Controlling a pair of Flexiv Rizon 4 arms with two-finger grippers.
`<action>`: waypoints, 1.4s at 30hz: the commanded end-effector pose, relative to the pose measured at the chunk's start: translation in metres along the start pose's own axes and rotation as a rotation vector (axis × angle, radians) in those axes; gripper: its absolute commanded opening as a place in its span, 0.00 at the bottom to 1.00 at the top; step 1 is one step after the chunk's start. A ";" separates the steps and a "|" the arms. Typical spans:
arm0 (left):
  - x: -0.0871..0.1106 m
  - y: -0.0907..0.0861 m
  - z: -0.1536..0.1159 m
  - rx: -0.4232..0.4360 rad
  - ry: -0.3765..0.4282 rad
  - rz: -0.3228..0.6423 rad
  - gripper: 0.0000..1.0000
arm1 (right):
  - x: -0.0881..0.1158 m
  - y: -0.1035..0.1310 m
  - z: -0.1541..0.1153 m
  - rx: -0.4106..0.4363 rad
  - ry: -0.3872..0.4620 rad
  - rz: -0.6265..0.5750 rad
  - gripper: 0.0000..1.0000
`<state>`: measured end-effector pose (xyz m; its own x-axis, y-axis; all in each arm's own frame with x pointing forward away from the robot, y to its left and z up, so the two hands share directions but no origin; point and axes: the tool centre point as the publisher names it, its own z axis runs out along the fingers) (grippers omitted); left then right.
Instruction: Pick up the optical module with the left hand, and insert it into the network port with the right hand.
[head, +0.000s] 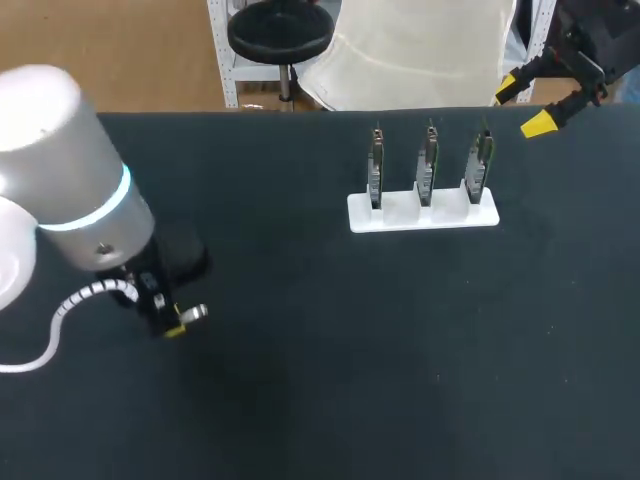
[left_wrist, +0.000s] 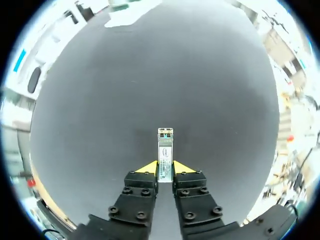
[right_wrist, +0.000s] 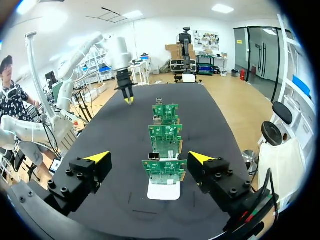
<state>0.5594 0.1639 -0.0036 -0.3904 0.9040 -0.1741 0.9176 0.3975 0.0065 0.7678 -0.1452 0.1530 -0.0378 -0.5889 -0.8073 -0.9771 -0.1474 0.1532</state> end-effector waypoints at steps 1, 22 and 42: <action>0.003 0.023 -0.025 -0.061 -0.195 -0.145 0.00 | 0.000 -0.002 0.000 -0.004 -0.002 -0.001 1.00; -0.176 0.125 -0.153 -0.310 -0.841 -0.048 0.00 | 0.000 -0.002 0.000 -0.004 -0.002 -0.001 1.00; -0.336 0.117 -0.176 -0.135 -1.141 0.179 0.00 | 0.000 -0.002 0.000 -0.004 -0.002 -0.001 1.00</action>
<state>0.7647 -0.0422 0.2355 0.0250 0.4571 -0.8891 0.8869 0.4002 0.2307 0.7678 -0.1452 0.1531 -0.0377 -0.5889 -0.8073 -0.9771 -0.1475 0.1533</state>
